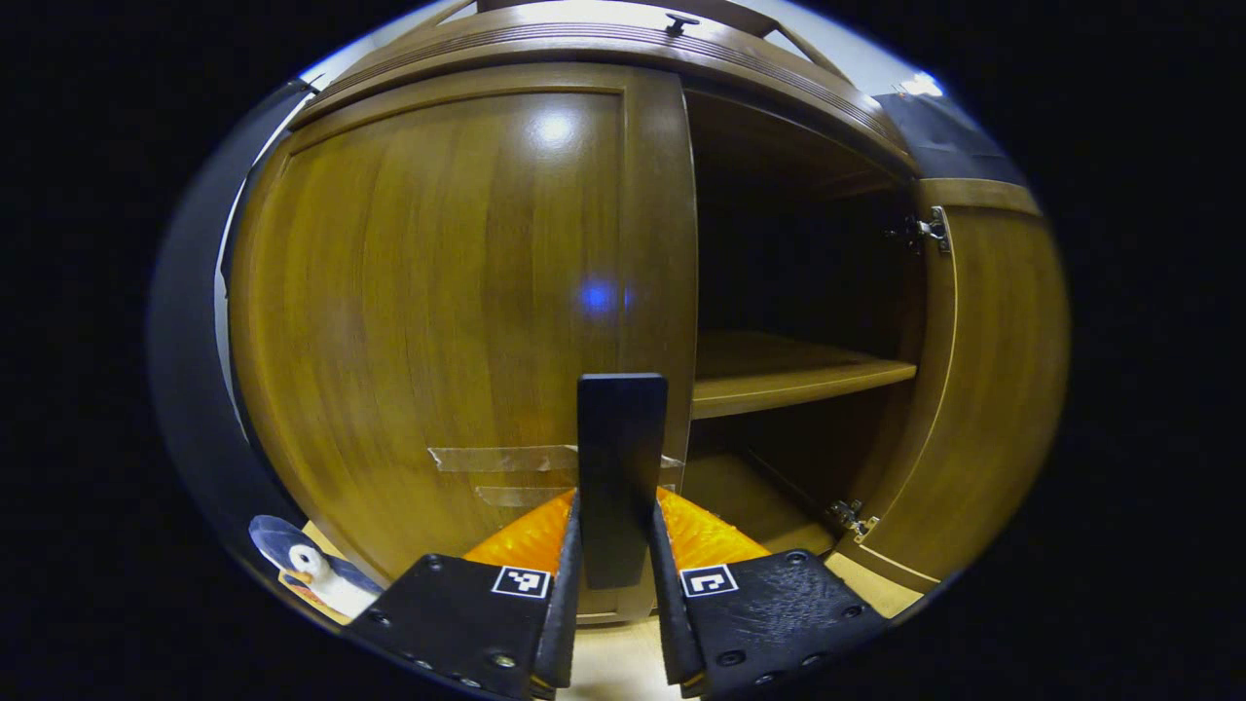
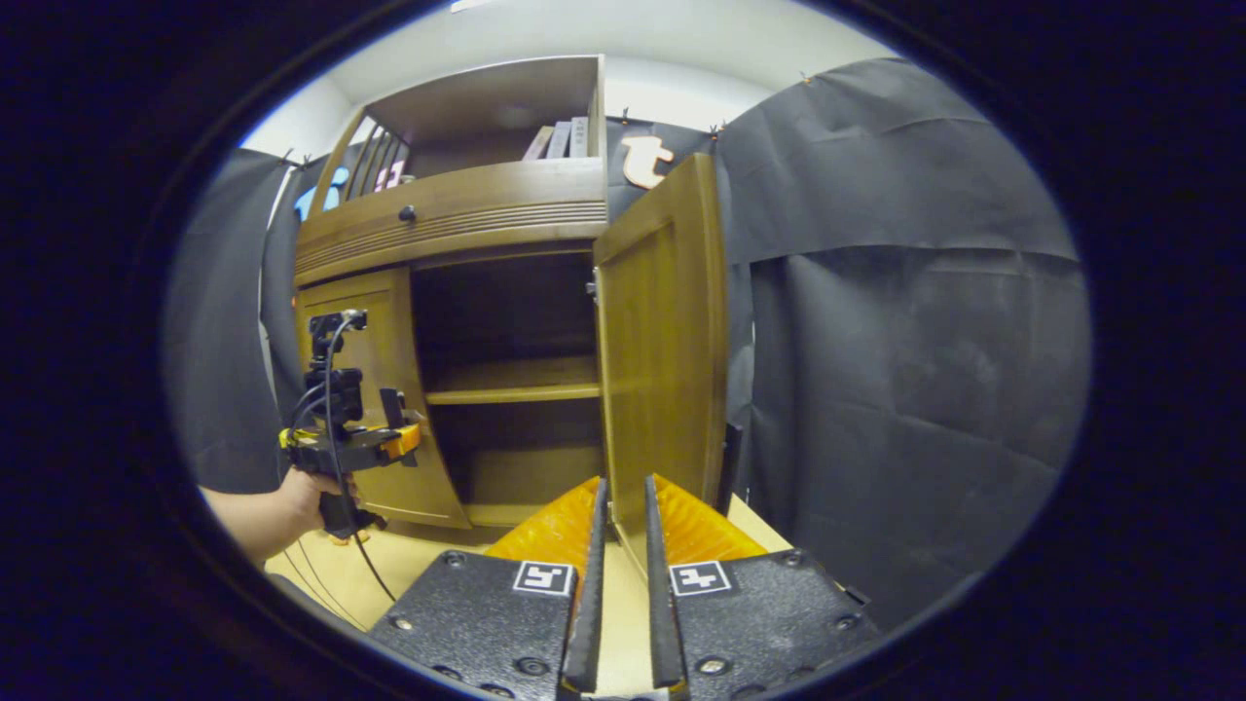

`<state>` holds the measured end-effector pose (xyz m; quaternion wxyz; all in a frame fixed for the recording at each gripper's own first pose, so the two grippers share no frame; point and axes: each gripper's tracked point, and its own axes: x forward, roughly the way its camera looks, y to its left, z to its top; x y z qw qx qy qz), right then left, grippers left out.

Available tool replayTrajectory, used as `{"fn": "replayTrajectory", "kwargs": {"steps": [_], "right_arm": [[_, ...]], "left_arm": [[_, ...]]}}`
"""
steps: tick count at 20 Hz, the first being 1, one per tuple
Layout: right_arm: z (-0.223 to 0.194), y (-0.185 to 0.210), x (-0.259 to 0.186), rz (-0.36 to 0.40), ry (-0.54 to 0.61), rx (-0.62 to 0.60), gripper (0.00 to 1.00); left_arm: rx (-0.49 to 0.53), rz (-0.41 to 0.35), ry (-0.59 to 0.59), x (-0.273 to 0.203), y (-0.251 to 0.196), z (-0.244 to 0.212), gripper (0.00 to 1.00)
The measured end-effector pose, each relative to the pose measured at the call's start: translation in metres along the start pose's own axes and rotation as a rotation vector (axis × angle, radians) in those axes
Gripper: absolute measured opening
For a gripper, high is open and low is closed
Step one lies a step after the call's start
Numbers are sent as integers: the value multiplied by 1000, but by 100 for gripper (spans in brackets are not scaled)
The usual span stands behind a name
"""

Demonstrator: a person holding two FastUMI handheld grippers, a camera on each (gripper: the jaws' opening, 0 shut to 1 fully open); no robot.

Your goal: Open the right door of the double-door shoe cabinet with the right hand, and open the left door with the left hand.

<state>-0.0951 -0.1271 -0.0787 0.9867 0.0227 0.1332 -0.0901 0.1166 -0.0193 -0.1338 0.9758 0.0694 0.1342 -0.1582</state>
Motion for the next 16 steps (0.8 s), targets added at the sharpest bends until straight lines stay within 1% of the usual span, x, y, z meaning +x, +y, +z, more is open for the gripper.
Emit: {"fn": "replayTrajectory", "kwargs": {"steps": [1,2,3,4,6,8,12,13,14,15,16], "right_arm": [[1,3,1,7,-2,3,25],[5,4,2,17,-9,6,28],[8,7,2,28,-13,5,29],[7,9,3,37,-15,2,34],[6,15,4,56,-14,-6,36],[5,19,8,68,-10,-12,42],[-1,26,16,87,2,-20,54],[-4,27,19,89,7,-25,54],[-8,28,23,92,14,-27,57],[-9,34,25,105,18,-21,55],[-10,39,25,123,20,-16,55]], "left_arm": [[-1,-1,-7,0,0,3,36],[-10,-5,-20,2,0,6,43],[-24,-9,-4,-1,0,3,37],[-20,-12,-7,-1,-1,4,30],[-19,-7,-3,-1,1,4,30],[-35,-5,3,-1,0,3,24],[-36,1,3,-7,0,2,24],[-33,1,1,-10,0,2,24],[-31,2,3,-13,0,0,24],[-33,3,3,-17,0,-1,24],[-35,5,4,-21,1,-2,24]]}}
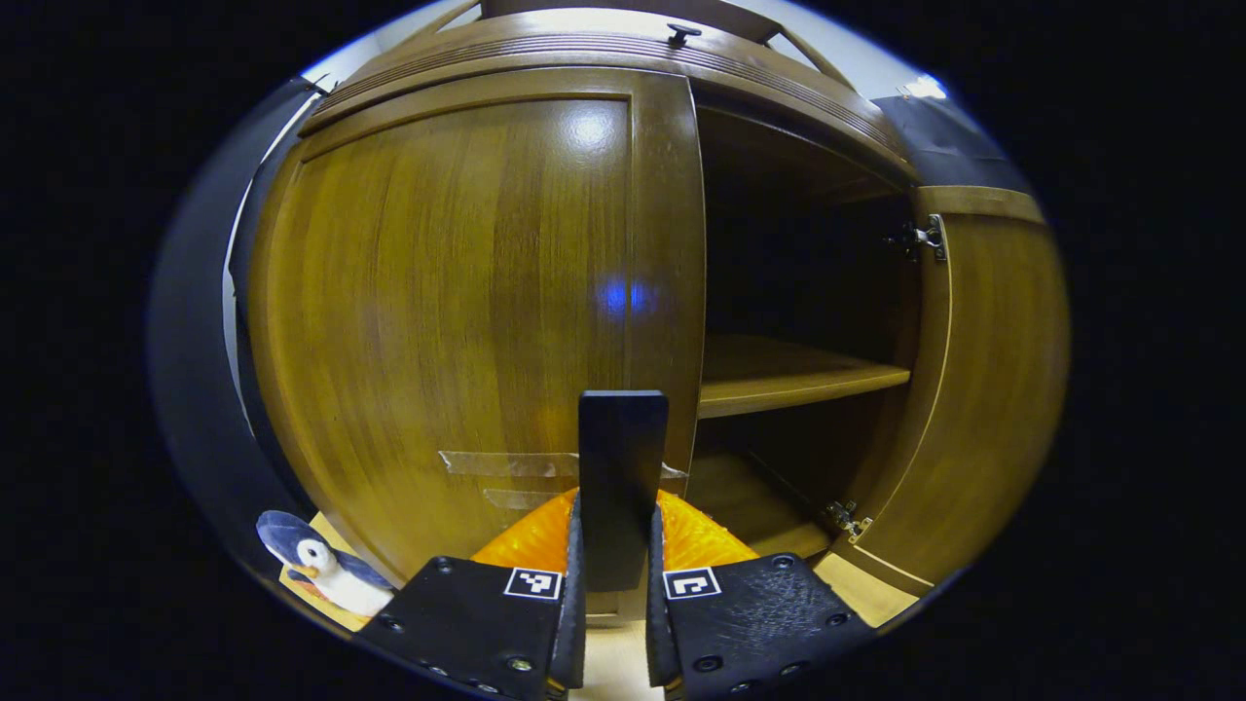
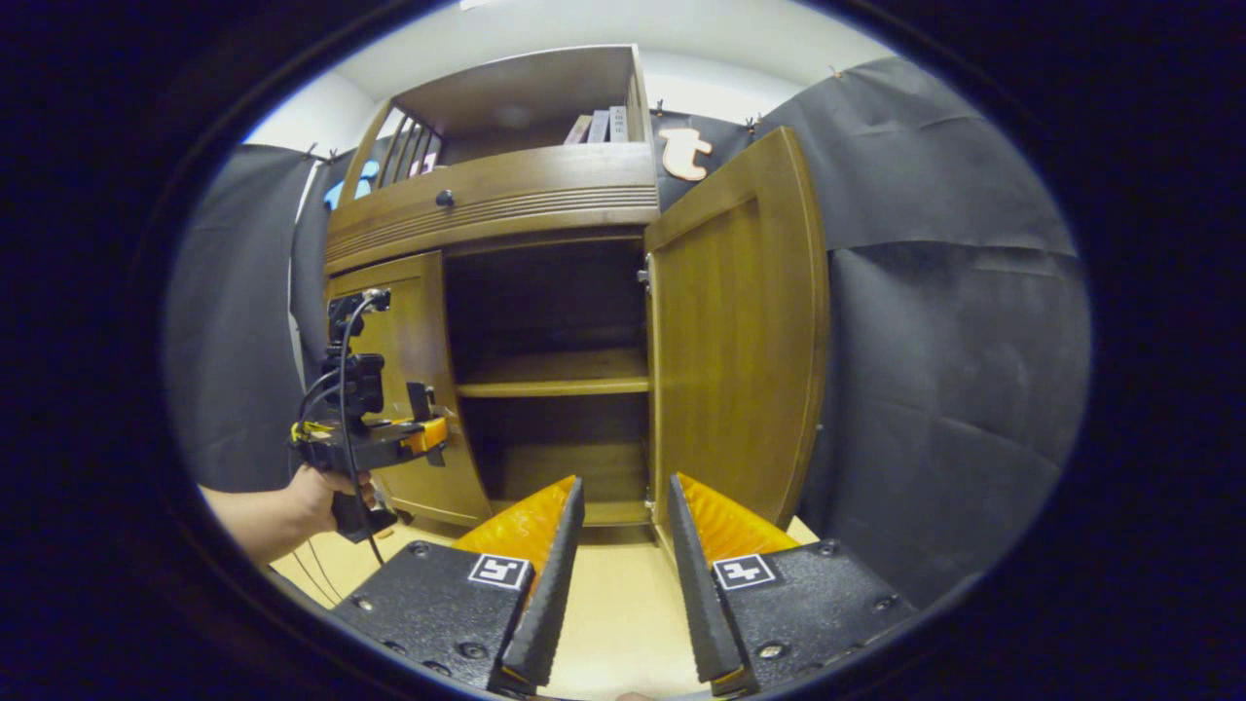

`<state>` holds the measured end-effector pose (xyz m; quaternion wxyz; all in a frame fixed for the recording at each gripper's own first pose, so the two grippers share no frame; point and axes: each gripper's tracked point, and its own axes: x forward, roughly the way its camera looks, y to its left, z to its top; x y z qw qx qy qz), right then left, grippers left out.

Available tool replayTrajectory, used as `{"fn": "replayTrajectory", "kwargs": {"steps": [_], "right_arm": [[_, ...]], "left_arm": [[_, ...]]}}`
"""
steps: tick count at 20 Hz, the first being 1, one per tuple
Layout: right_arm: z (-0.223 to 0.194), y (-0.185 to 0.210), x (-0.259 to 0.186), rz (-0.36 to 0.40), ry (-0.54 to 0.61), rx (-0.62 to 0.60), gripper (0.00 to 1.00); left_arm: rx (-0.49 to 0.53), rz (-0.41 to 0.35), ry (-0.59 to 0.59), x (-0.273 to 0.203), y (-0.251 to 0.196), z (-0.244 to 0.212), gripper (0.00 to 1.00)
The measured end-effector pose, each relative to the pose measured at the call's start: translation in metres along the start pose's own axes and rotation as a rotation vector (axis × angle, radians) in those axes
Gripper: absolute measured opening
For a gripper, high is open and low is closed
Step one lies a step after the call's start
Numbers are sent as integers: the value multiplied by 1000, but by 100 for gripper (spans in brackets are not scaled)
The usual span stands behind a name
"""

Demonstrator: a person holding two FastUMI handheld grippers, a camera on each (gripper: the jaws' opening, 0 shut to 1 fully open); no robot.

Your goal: Open the right door of the double-door shoe cabinet with the right hand, and open the left door with the left hand.

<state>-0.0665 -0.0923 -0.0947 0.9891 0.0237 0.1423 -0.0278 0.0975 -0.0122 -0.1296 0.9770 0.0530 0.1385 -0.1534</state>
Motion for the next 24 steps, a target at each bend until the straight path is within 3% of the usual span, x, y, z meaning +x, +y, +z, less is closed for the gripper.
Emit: {"fn": "replayTrajectory", "kwargs": {"steps": [24], "right_arm": [[-3,47,103,231,31,-44,55]], "left_arm": [[-17,85,8,-86,18,-17,24]]}}
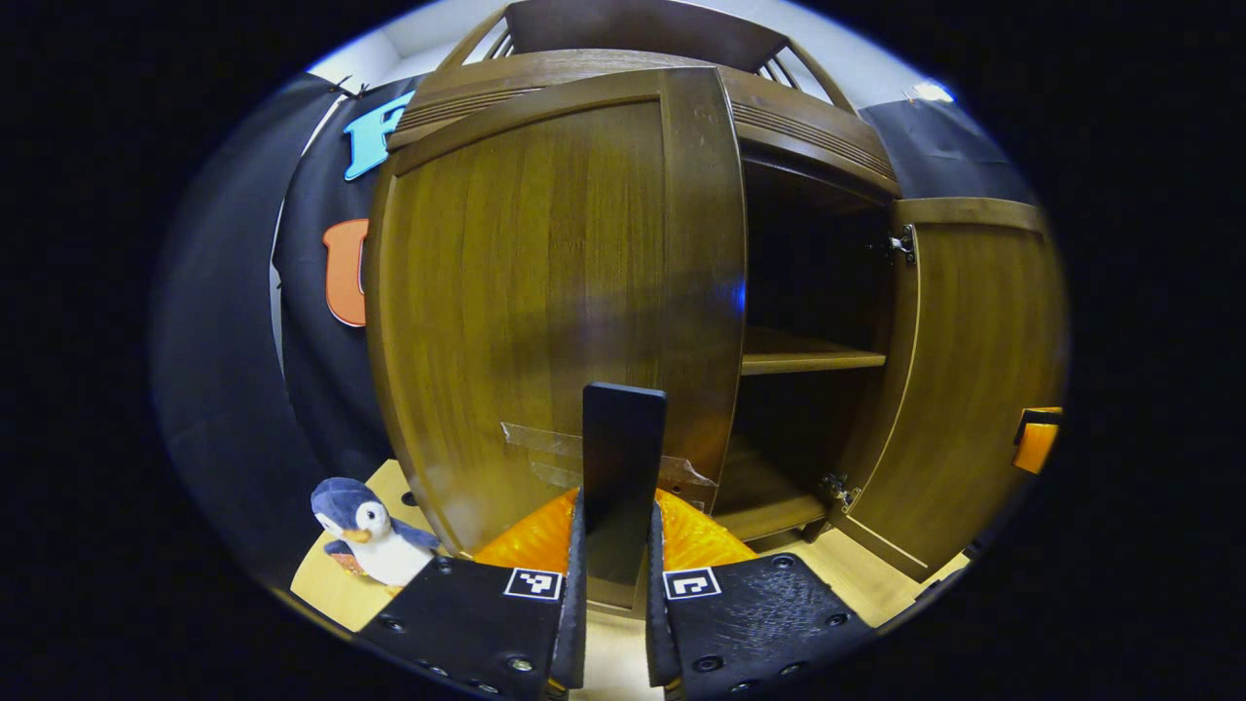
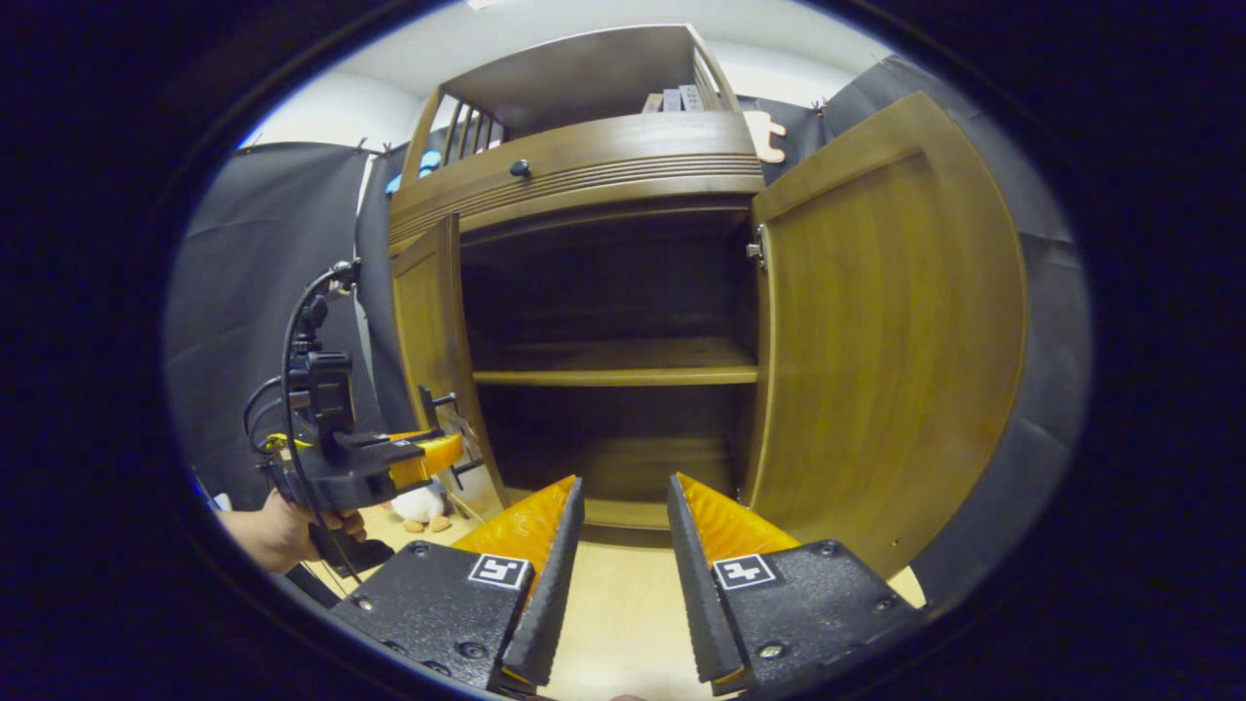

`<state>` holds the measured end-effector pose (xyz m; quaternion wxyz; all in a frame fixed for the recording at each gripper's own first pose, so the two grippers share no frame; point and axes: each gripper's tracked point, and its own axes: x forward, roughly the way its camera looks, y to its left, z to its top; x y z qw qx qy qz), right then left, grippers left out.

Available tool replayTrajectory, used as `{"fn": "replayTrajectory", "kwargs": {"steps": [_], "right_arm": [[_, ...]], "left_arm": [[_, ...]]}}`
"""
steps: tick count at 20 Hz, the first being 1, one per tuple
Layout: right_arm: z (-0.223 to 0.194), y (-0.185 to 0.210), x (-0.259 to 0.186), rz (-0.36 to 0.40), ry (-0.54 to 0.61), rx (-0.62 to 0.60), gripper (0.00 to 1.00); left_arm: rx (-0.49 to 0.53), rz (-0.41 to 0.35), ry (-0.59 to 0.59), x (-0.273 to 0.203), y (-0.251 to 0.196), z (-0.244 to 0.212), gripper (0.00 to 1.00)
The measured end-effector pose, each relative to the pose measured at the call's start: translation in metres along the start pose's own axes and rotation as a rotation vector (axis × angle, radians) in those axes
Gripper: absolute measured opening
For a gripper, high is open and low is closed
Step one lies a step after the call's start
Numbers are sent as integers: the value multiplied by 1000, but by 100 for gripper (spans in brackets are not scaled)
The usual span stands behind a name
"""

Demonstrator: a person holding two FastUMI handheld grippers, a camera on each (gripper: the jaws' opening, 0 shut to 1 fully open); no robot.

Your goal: Open the right door of the double-door shoe cabinet with the right hand, and open the left door with the left hand.

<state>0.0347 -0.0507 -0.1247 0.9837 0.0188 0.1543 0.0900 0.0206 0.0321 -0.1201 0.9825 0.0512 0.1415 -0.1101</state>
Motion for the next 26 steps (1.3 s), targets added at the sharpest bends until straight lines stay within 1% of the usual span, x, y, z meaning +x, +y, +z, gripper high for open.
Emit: {"fn": "replayTrajectory", "kwargs": {"steps": [5,9,11,12,13,15,16,17,18,19,23,26], "right_arm": [[1,8,22,55,7,-15,55],[7,14,41,97,19,-29,55],[2,18,50,116,23,-39,55],[0,21,52,127,25,-44,58],[-1,22,55,133,26,-50,55],[-6,26,60,149,29,-64,55],[-7,29,63,158,27,-69,58],[-8,33,64,172,20,-72,55],[-6,36,66,182,15,-74,58],[-6,38,66,196,9,-78,56],[-5,45,64,229,-4,-104,55],[-5,52,63,258,-14,-114,56]], "left_arm": [[-2,33,-2,-16,10,-4,24],[21,73,-9,-31,20,-8,23],[8,86,-9,-38,26,-9,23],[2,93,-9,-41,28,-10,23],[-3,102,-10,-44,31,-10,23],[-10,118,-12,-52,39,-13,23],[-6,126,-14,-56,42,-14,23],[-7,134,-14,-59,45,-14,23],[-6,144,-10,-62,48,-15,23],[-6,151,-13,-65,51,-15,23],[-10,185,-12,-78,68,-18,23],[4,229,-8,-87,83,-22,23]]}}
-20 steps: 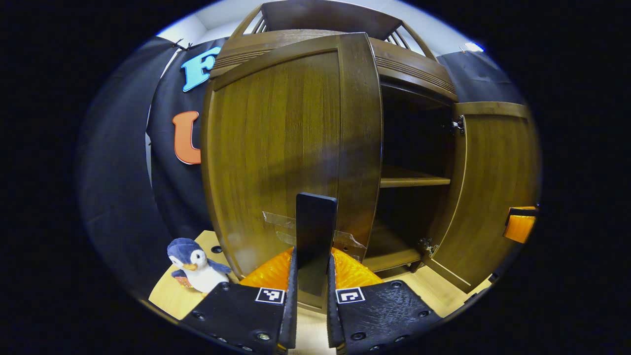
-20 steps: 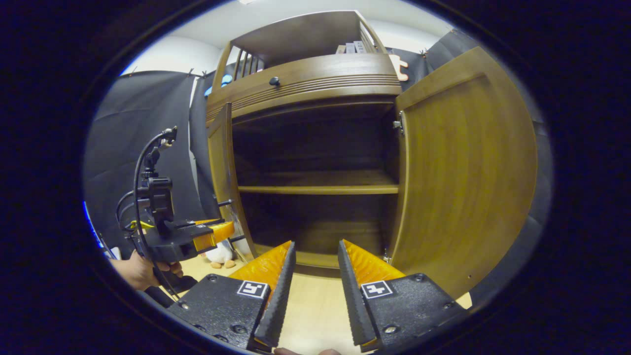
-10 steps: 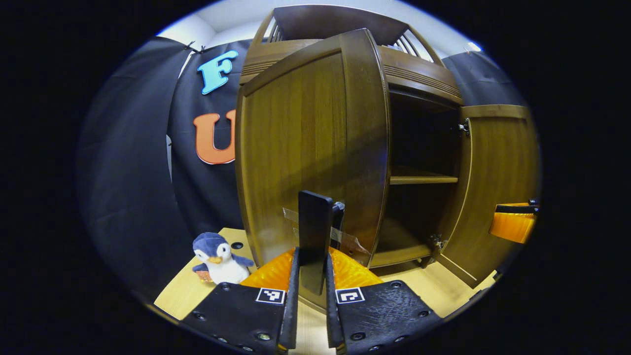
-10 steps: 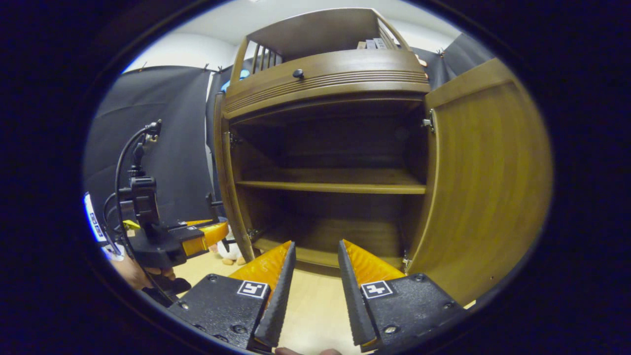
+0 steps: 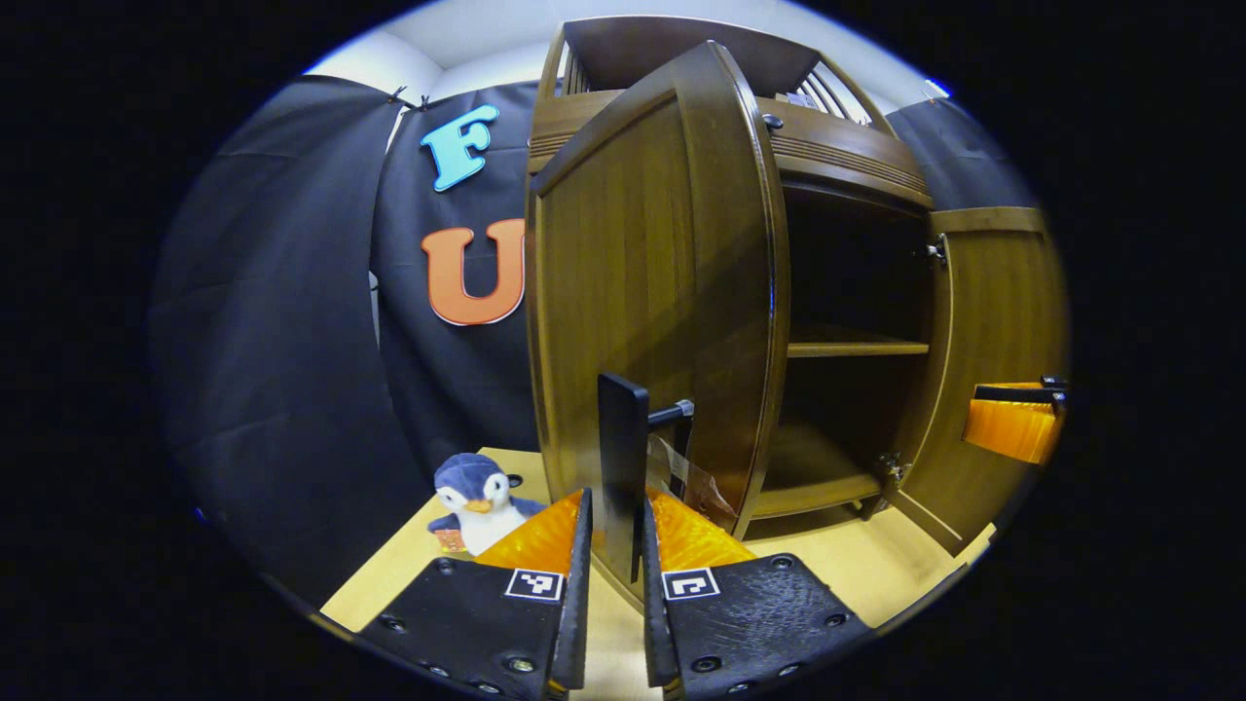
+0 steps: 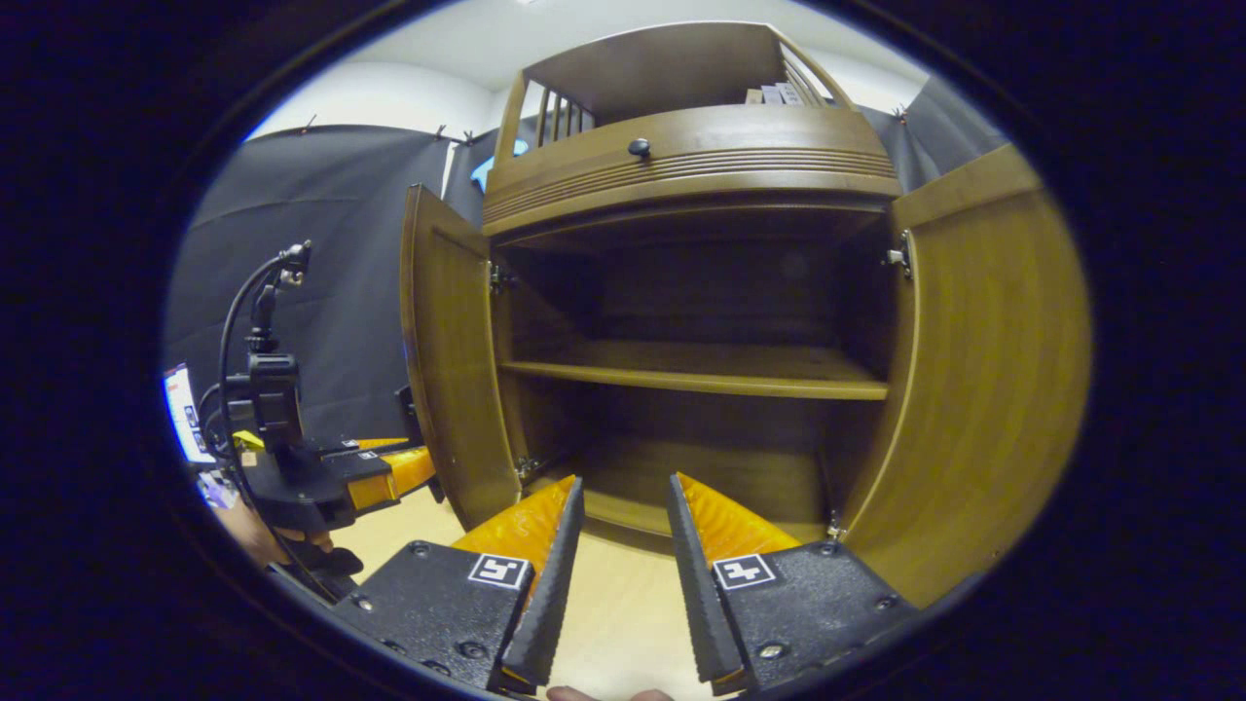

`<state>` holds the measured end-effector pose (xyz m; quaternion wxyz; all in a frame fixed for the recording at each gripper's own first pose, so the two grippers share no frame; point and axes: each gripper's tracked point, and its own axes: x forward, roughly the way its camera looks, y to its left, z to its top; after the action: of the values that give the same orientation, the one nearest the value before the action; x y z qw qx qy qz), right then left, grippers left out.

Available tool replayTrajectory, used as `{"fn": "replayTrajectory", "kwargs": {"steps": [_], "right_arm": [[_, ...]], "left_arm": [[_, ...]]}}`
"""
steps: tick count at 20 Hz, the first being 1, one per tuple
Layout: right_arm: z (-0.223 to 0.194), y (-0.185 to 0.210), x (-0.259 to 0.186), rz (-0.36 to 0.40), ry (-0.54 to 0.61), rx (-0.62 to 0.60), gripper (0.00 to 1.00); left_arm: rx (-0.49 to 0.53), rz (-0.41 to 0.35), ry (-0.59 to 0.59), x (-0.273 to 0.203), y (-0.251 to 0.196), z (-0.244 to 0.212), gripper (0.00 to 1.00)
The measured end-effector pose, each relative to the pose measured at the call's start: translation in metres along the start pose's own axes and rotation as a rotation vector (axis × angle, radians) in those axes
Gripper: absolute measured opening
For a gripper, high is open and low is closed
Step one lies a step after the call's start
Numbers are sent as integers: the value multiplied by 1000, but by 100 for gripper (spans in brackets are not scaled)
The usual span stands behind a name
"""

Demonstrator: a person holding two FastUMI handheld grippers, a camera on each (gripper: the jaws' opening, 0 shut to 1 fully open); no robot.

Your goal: Open the right door of the double-door shoe cabinet with the right hand, and open the left door with the left hand.

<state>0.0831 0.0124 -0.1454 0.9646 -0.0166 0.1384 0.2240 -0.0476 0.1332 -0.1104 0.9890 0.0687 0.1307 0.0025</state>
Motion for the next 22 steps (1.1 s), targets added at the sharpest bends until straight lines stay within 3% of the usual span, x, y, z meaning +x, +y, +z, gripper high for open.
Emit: {"fn": "replayTrajectory", "kwargs": {"steps": [2,3,4,5,6,7,9,10,11,12,22], "right_arm": [[3,2,1,7,-16,-11,56],[4,3,1,6,-21,-18,56],[5,3,1,8,-23,-23,58],[4,3,1,7,-22,-27,58],[3,4,2,8,-18,-28,55],[2,4,2,6,-15,-29,58],[2,4,4,4,-10,-30,58],[0,3,4,-4,4,-36,55],[-2,2,5,-9,20,-41,58],[-2,2,5,-14,25,-46,55],[4,-4,8,-82,16,-75,55]], "left_arm": [[-13,25,9,-4,15,-3,23],[-12,34,11,-4,21,-4,31],[0,48,20,-4,27,-7,23],[16,73,26,-4,38,-10,31],[23,96,36,-5,50,-14,31],[12,97,32,-5,55,-14,23],[-14,91,35,-8,64,-15,16],[-14,84,29,-8,67,-14,31],[-17,77,34,-8,70,-16,31],[-17,68,33,-9,72,-16,23],[-47,25,41,-19,93,-20,22]]}}
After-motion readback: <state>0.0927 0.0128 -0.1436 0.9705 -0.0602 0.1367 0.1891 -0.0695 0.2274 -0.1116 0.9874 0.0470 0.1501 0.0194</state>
